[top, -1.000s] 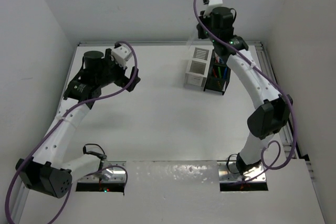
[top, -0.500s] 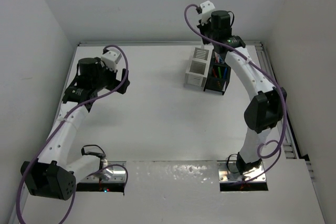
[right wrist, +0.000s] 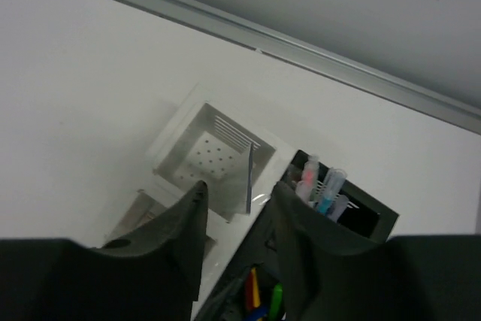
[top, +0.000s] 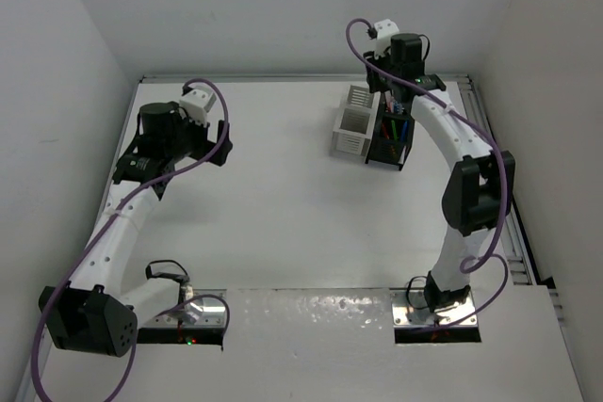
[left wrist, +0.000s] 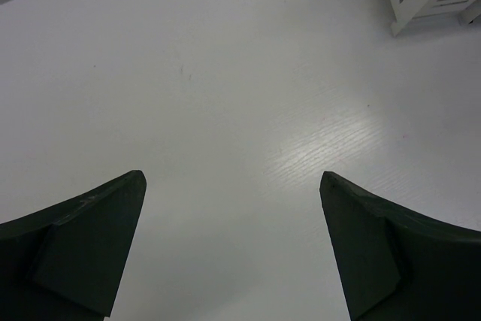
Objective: Sort the stationery into containers
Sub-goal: Place the pen in the storage box, then reset both arms
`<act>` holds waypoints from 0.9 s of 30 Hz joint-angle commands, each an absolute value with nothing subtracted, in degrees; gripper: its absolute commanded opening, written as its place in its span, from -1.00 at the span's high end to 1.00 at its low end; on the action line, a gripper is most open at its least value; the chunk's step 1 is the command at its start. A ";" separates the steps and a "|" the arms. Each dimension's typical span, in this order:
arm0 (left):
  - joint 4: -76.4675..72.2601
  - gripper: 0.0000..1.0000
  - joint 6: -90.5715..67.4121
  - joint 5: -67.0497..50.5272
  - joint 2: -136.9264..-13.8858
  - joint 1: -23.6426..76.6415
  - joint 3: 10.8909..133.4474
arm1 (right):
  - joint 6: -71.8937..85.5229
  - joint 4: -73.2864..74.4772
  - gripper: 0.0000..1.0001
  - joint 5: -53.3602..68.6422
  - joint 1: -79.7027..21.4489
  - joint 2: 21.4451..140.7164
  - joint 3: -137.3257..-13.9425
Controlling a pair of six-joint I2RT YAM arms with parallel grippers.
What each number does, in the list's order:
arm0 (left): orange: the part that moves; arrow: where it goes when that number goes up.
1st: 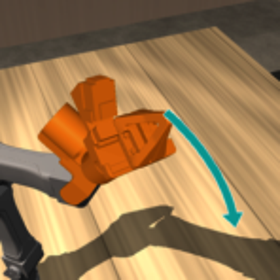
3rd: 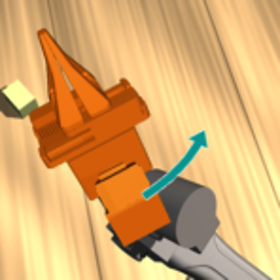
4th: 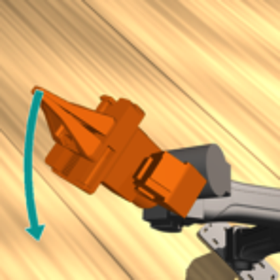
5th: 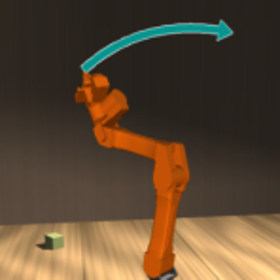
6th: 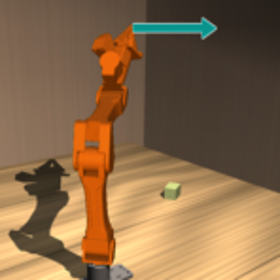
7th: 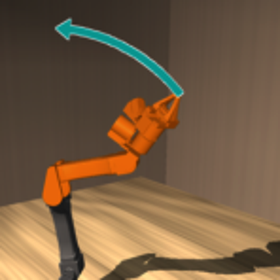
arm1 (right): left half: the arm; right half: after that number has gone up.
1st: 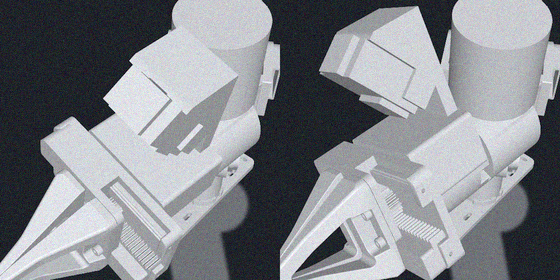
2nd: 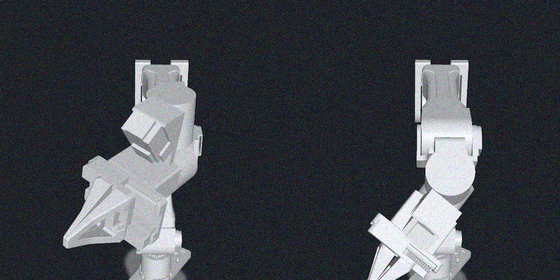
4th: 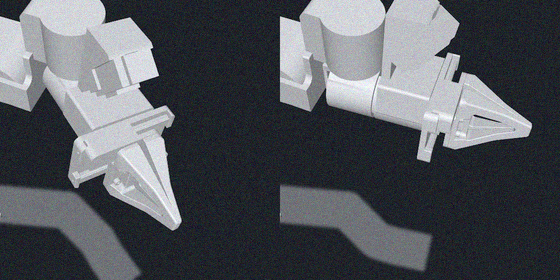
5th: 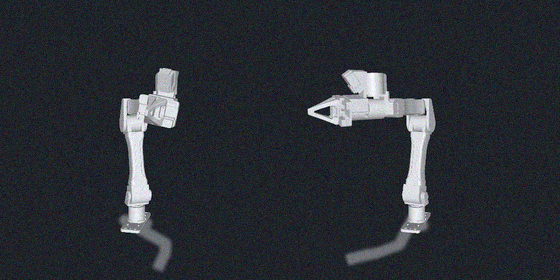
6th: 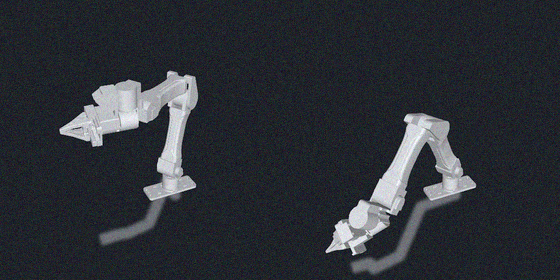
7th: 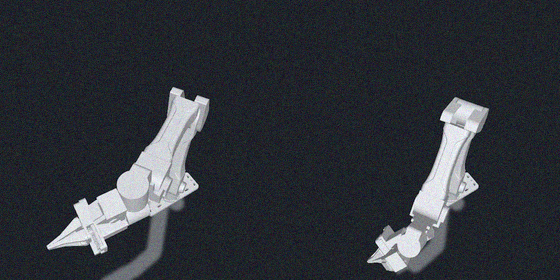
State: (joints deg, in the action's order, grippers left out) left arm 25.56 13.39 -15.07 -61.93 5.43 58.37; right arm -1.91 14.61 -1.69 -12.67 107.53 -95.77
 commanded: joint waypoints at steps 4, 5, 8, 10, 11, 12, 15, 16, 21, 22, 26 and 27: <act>23.64 -0.99 12.39 -15.47 -60.03 3.87 58.36 | -0.44 13.89 -0.36 -0.35 -11.86 105.05 -98.27; 23.73 -0.99 12.39 -15.64 -59.77 3.78 58.01 | 1.39 13.97 -0.64 -0.35 -11.78 103.90 -97.83; 23.64 -0.99 12.22 -15.47 -58.80 3.52 57.83 | 2.90 15.90 -0.98 -2.54 -12.13 98.63 -97.47; 23.47 -0.99 11.69 -15.73 -57.92 3.52 57.66 | 5.35 19.14 -0.98 -4.47 -12.39 95.20 -97.21; 23.38 -0.99 11.69 -15.65 -57.57 3.52 57.57 | 6.67 20.90 -0.98 -6.66 -12.48 91.79 -96.60; 23.29 -0.99 11.25 -15.64 -56.79 3.60 57.48 | 9.38 24.57 -0.98 -7.81 -12.39 89.76 -95.90; 23.73 -0.99 10.55 -14.68 -54.59 3.52 56.87 | 15.44 30.83 -0.98 -10.81 -11.52 80.88 -90.02; 24.17 -0.99 10.11 -12.85 -54.15 3.43 56.26 | 17.03 34.94 -0.98 -10.98 -11.08 78.60 -87.48; 29.95 -0.99 6.60 -1.52 -50.20 2.55 50.21 | 28.09 42.69 -0.98 -14.05 -9.67 60.96 -62.52; 30.93 -0.99 6.42 -0.36 -49.66 2.55 48.97 | 30.13 43.67 -0.98 -15.11 -9.32 58.21 -56.05; 33.13 -0.99 5.19 2.55 -46.85 2.37 45.35 | 37.52 49.56 -0.98 -19.94 -7.04 45.72 -45.19; 32.70 -0.99 6.06 0.90 -46.06 2.90 45.26 | 40.49 52.18 -0.98 -22.04 -6.94 42.22 -44.04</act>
